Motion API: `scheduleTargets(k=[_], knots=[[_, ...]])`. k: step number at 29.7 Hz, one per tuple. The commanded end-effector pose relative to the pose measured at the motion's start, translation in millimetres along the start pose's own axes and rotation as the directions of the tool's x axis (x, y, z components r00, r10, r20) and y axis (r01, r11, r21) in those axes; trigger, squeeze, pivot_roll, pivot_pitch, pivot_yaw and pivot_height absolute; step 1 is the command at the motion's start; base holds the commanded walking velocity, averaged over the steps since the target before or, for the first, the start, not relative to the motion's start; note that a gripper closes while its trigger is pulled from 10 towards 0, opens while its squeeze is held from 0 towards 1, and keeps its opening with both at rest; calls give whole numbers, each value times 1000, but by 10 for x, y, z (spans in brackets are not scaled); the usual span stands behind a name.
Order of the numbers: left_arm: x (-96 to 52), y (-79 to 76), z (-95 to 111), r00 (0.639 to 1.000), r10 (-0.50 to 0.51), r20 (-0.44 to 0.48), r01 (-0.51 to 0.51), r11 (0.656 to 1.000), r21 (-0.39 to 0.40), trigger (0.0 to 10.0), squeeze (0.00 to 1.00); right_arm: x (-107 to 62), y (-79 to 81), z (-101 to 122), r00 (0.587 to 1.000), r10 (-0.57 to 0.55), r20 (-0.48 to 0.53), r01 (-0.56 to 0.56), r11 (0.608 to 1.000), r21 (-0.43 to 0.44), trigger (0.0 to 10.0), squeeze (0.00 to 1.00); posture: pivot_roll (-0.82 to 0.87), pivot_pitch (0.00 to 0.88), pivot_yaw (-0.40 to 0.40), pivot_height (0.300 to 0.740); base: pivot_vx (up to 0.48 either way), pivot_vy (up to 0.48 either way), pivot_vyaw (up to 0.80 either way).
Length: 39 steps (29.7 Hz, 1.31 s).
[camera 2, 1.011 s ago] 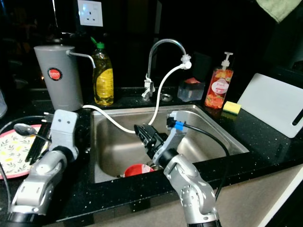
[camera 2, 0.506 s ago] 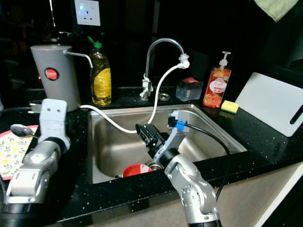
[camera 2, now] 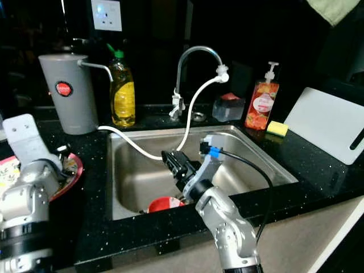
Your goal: Kitchen organization
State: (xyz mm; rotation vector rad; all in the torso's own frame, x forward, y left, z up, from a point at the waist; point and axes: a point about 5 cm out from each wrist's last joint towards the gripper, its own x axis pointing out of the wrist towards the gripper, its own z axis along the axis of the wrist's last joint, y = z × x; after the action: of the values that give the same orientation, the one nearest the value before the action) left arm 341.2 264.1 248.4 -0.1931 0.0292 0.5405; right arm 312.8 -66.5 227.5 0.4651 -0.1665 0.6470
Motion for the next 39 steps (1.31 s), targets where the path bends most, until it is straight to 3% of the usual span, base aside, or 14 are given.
scheduleTargets(k=[1,7,10,11,12,13,14,15,34,36,37,38,39], knots=[[46,1,-10,999,27,-36,-26,999,20,10000,0,23,-18,34,1000,-1,13,1,1000,-10,10000,0,-9,0,-104,740,0,0,0],[86,55,-75,991,100,-84,-99,995,18,10000,0,-7,-40,45,1000,-10,15,10,1000,-16,10000,0,-17,0,-101,740,0,0,0],[97,76,-116,989,107,-100,-105,994,25,9373,0,-17,-49,41,1000,-15,14,16,1000,-16,10000,0,-18,0,-99,740,0,0,0],[106,92,-147,986,117,-115,-115,993,23,8667,0,-17,-48,39,1000,-16,15,16,1000,-16,10000,0,-18,0,-98,740,0,0,0],[112,102,-168,984,123,-125,-121,992,22,6824,0,-17,-48,37,1000,-16,15,17,1000,-16,10000,0,-18,0,-98,740,0,0,0],[112,102,-168,984,123,-125,-121,992,22,6824,0,-17,-48,37,1000,-16,15,17,1000,-16,10000,0,-18,0,-98,740,0,0,0],[118,110,-188,983,126,-135,-125,992,19,6039,0,-13,-46,39,1000,-16,17,17,1000,-16,10000,0,-21,0,-97,740,0,0,0],[128,112,-206,981,128,-144,-127,992,19,0,0,-7,-46,40,1000,-16,18,17,1000,-15,10000,0,-20,0,-98,740,0,0,0],[128,144,-222,978,148,-147,-146,989,24,0,0,2,-54,47,1000,-16,19,16,1000,-14,10000,0,-17,0,-104,740,0,0,0],[117,124,-155,986,137,-96,-135,991,26,275,0,1,-55,48,1000,-16,18,16,1000,-15,10000,0,-20,0,-104,740,0,0,0],[107,112,-109,989,138,-62,-136,990,34,9020,0,0,-54,49,1000,-16,18,16,1000,-15,10000,0,-21,0,-103,740,0,0,0],[107,112,-109,989,138,-62,-136,990,34,9020,0,0,-54,49,1000,-16,18,16,1000,-15,10000,0,-21,0,-103,740,0,0,0],[94,89,-54,991,132,-22,-131,990,42,10000,0,-1,-53,50,1000,-16,18,16,1000,-16,10000,0,-21,0,-102,740,0,0,0]])
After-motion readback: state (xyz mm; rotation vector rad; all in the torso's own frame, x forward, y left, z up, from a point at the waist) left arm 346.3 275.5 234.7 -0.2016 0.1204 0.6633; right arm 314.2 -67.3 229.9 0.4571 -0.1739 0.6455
